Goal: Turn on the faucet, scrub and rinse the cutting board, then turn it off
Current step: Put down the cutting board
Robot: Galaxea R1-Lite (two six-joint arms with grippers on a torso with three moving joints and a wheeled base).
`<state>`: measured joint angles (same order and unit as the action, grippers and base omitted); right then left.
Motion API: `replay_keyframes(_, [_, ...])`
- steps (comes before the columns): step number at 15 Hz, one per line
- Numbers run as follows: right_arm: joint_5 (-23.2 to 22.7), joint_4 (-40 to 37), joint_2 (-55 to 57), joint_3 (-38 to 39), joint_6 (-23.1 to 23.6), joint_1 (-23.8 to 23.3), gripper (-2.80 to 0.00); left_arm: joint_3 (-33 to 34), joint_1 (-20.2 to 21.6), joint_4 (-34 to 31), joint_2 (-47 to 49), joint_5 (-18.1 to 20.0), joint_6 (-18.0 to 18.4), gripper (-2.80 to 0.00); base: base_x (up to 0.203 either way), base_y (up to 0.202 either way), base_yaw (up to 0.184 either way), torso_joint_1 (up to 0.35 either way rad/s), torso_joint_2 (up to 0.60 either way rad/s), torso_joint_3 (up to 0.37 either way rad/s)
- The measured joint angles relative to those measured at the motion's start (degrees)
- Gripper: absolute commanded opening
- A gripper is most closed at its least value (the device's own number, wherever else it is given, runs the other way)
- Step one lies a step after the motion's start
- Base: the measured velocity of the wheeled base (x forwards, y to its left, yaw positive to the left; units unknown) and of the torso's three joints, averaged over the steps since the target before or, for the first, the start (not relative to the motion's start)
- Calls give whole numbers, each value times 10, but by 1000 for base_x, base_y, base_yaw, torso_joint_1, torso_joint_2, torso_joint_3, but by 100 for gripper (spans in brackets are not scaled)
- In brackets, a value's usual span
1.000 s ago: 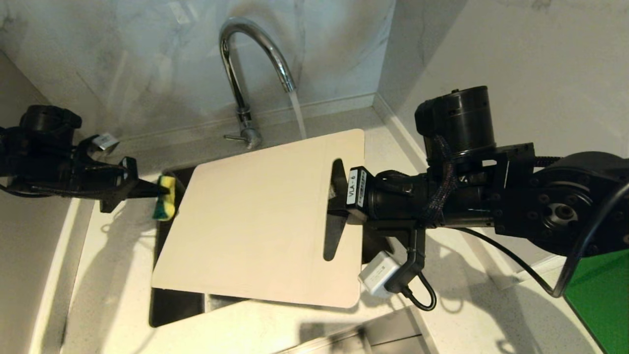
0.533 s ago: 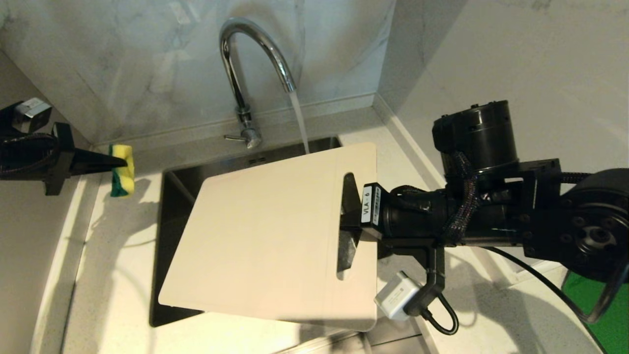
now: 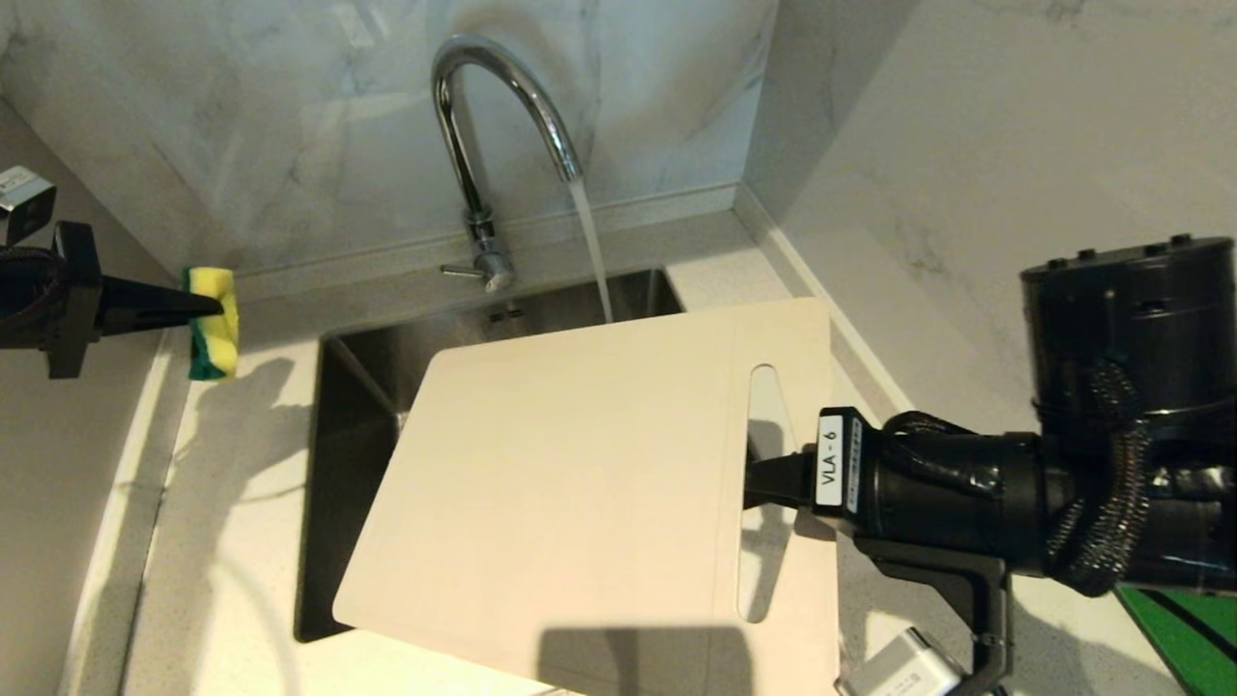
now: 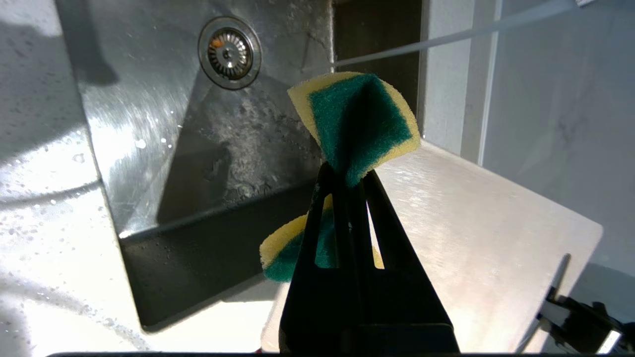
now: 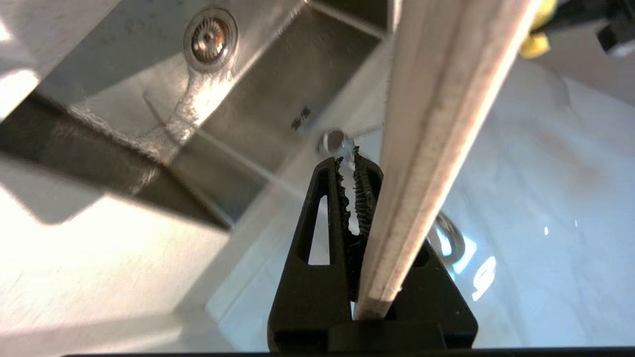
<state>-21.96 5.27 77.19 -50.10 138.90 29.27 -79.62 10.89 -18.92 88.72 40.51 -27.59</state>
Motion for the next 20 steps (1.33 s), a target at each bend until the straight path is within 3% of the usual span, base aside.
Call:
replay_keyframes(7, [-1,0,-159,107,-53,-108,-280,17,-15,5,-5,-2,4,-280,0,0,0,0,0,0])
replay_keyframes(12, [0,0,-216,135,-74,-165,-280,19,-19,6,-2,-3,5,-280,0,0,0,0,0,0])
replay_keyframes(15, [0,7,-231,151,-125,-199,-280,20,-20,6,-2,-3,8,-280,0,0,0,0,0,0])
replay_keyframes(20, [2,96,-251,220,-247,-237,-280,22,-20,6,-2,-3,8,-280,0,0,0,0,0,0])
